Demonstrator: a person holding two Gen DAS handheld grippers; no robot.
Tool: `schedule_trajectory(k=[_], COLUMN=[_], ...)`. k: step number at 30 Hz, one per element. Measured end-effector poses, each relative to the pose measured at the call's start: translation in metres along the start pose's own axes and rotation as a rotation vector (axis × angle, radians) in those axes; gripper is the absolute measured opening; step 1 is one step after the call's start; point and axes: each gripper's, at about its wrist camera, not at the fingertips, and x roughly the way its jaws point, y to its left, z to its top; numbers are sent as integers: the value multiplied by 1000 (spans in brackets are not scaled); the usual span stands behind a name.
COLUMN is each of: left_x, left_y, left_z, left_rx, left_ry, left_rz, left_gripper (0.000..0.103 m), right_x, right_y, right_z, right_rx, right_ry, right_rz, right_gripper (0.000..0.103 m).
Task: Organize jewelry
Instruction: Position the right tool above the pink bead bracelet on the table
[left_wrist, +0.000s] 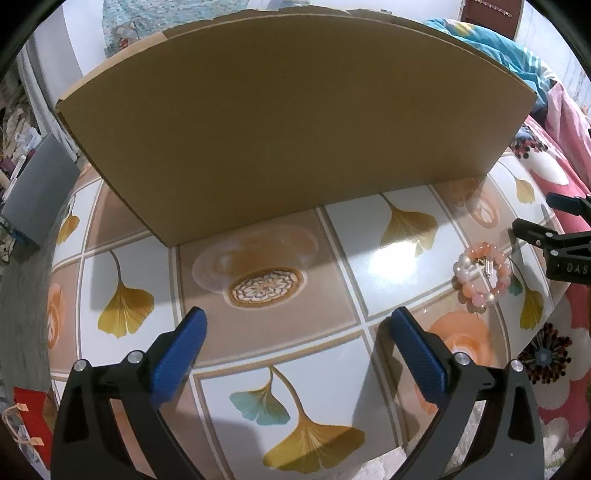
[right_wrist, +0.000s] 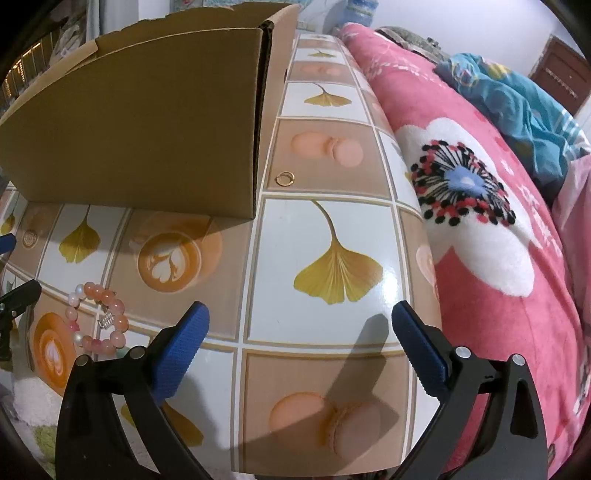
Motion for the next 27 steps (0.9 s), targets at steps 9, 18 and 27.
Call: schedule_trajectory(k=[9, 18, 27], left_x=[-6, -11, -11], left_y=[-3, -3, -1], left_z=[-6, -9, -9], left_rx=[-19, -24, -27], left_ry=[0, -2, -2], left_rz=[14, 17, 17], left_gripper=[99, 99, 99], right_x=[1, 3, 2], right_y=[-4, -5, -5], right_z=[-2, 0, -1], right_rx=[31, 33, 33], right_ry=[8, 16, 17], right_rz=[32, 41, 41], right_gripper=[95, 95, 95])
